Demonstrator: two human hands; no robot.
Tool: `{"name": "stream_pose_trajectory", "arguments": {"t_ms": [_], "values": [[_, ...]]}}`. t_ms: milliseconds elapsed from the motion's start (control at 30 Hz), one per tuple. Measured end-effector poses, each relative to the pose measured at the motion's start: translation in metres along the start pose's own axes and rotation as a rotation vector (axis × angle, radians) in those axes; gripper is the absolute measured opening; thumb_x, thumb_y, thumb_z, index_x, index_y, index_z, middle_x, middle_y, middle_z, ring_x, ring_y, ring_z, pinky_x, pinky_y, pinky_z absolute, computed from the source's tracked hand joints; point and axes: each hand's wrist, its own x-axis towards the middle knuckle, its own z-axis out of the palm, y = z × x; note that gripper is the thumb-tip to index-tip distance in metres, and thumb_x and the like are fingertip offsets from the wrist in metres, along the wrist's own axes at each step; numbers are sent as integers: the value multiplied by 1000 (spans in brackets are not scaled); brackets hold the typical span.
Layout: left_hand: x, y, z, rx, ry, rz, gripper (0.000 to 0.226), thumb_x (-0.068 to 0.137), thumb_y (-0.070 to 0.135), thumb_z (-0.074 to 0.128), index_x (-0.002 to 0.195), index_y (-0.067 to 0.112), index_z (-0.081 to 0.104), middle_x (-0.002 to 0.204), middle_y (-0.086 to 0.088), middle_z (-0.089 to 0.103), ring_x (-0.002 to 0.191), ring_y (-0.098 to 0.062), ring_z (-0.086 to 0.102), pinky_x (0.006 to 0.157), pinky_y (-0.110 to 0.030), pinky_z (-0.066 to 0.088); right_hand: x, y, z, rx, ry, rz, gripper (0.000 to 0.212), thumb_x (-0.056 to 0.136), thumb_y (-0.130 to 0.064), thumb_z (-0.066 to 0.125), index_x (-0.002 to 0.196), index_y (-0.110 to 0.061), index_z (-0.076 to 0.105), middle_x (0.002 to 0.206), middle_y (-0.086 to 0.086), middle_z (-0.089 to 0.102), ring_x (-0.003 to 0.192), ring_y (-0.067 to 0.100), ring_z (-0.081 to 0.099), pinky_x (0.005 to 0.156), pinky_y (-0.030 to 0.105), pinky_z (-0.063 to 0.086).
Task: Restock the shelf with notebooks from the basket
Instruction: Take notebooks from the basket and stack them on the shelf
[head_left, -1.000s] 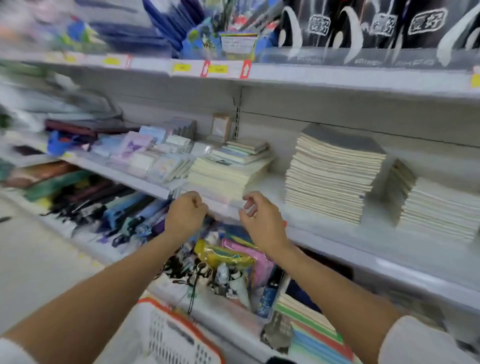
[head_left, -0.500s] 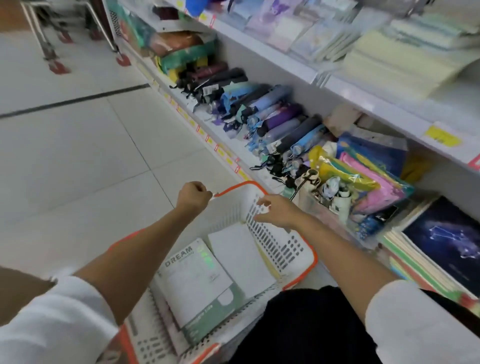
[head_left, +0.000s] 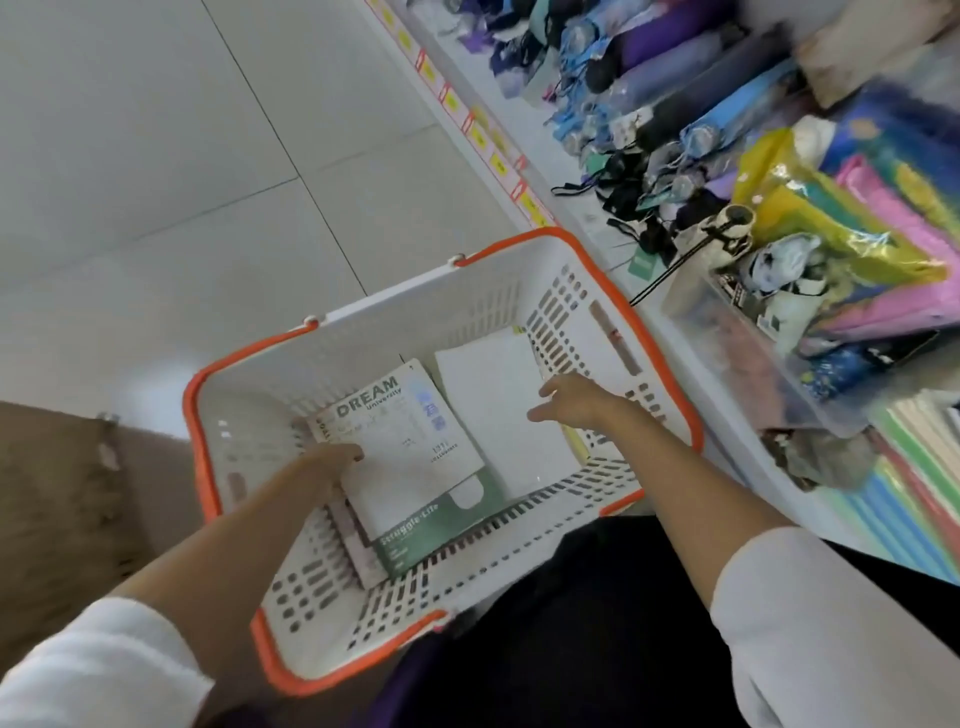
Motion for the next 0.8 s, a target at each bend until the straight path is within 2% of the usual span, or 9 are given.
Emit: {"name": "stream_pose_trajectory", "arguments": {"t_ms": [67, 133, 200, 300, 400, 433, 567, 667, 800], "values": [[11, -10, 8, -28, 0, -18, 38, 90, 9, 55, 127, 3, 51, 113, -26, 61, 97, -35, 66, 80, -41, 54, 11, 7, 10, 21, -11, 18, 65, 89, -34, 67, 142, -6, 42, 150, 10, 38, 136, 27, 39, 109, 36, 35], [28, -18, 10, -55, 61, -15, 55, 85, 8, 60, 138, 2, 44, 135, -27, 50, 120, -41, 53, 95, -52, 46, 20, 9, 19, 37, -39, 29, 63, 91, -33, 63, 143, -5, 41, 152, 10, 35, 137, 26, 37, 111, 36, 33], [39, -24, 13, -118, 93, -18, 53, 83, 11, 69, 132, 3, 51, 132, -21, 55, 120, -37, 55, 97, -49, 46, 26, 7, 25, 44, -64, 40, 59, 95, -31, 58, 142, -1, 41, 152, 11, 34, 136, 27, 37, 111, 36, 33], [20, -20, 25, -243, -14, -39, 35, 84, 15, 72, 116, 5, 60, 120, -16, 63, 107, -33, 61, 98, -43, 47, 36, 4, 32, 49, -39, 61, 50, 97, -23, 53, 136, 8, 45, 145, 18, 41, 130, 31, 43, 108, 37, 37], [11, -17, 43, -267, -36, -19, 20, 91, 16, 64, 103, 2, 57, 79, -12, 59, 59, -20, 59, 61, -30, 51, 41, 6, 40, 47, 5, 73, 50, 96, -17, 53, 140, 3, 42, 146, 16, 42, 131, 31, 43, 107, 35, 37], [9, -15, 47, -270, -30, 4, 19, 92, 15, 61, 106, 4, 53, 77, -12, 57, 54, -18, 58, 53, -28, 49, 43, 8, 42, 43, 7, 77, 51, 95, -17, 53, 142, -1, 39, 148, 14, 40, 133, 29, 42, 107, 34, 36], [9, -13, 45, -252, 162, 151, 20, 93, 9, 58, 112, 8, 51, 116, -16, 63, 99, -34, 63, 80, -42, 54, 47, 26, 48, 47, 22, 146, 55, 96, -15, 50, 146, -4, 32, 151, 13, 35, 135, 29, 39, 105, 33, 35], [11, -21, 26, -77, 258, 211, 35, 95, 6, 51, 129, 9, 50, 124, -14, 61, 107, -35, 60, 89, -42, 52, 48, 47, 52, 10, -5, 249, 59, 96, -18, 48, 149, -3, 25, 150, 15, 35, 133, 30, 41, 103, 35, 38], [30, -44, 2, -96, 238, 165, 46, 93, 5, 50, 138, 12, 46, 128, -7, 58, 110, -35, 59, 95, -47, 50, 48, 59, 60, -52, -74, 321, 63, 96, -20, 49, 150, -2, 20, 146, 15, 40, 128, 30, 45, 102, 37, 40]]}}
